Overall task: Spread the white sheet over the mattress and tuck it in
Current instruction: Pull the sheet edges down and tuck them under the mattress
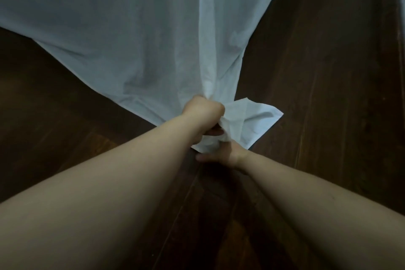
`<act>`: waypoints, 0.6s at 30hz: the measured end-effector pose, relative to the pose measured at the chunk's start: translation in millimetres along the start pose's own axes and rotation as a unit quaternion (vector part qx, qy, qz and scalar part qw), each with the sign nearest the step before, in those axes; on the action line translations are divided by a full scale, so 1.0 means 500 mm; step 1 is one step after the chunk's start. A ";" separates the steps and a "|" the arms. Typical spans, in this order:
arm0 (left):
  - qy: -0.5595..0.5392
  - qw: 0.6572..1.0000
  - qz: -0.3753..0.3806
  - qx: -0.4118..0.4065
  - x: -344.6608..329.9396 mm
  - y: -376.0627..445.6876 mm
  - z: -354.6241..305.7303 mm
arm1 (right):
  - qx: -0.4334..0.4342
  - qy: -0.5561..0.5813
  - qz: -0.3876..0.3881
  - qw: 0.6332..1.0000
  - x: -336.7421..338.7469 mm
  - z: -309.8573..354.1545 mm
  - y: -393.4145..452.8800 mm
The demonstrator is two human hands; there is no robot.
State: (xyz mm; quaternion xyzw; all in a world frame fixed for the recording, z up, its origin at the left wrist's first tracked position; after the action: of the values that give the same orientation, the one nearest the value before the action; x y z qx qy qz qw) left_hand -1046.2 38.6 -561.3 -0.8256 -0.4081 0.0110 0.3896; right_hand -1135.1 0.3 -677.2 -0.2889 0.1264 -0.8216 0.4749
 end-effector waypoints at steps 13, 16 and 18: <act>0.212 0.977 0.009 -0.032 0.082 0.102 0.078 | -0.106 0.125 -0.143 0.976 0.023 0.028 0.051; 0.274 0.953 0.072 -0.108 0.057 0.091 0.089 | -0.117 0.088 -0.076 0.986 0.028 0.041 0.058; 0.293 0.943 0.082 -0.135 0.045 0.113 0.108 | -0.137 0.068 -0.073 0.985 0.037 0.055 0.063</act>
State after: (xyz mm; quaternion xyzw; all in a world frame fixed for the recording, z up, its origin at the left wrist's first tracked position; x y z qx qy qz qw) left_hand -1011.9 67.9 -629.0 -0.8677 -0.2045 -0.2548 0.3745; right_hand -1103.2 -29.9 -663.9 -0.3034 0.2486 -0.8468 0.3594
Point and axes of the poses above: each hand's wrist, its own y-axis towards the middle knuckle, its own x-axis out of the back of the hand, z = x × y, the point moved 1 cm from there along y, towards the middle knuckle, and after that the axes turned 8 degrees about -z, right-handed, at the moved point
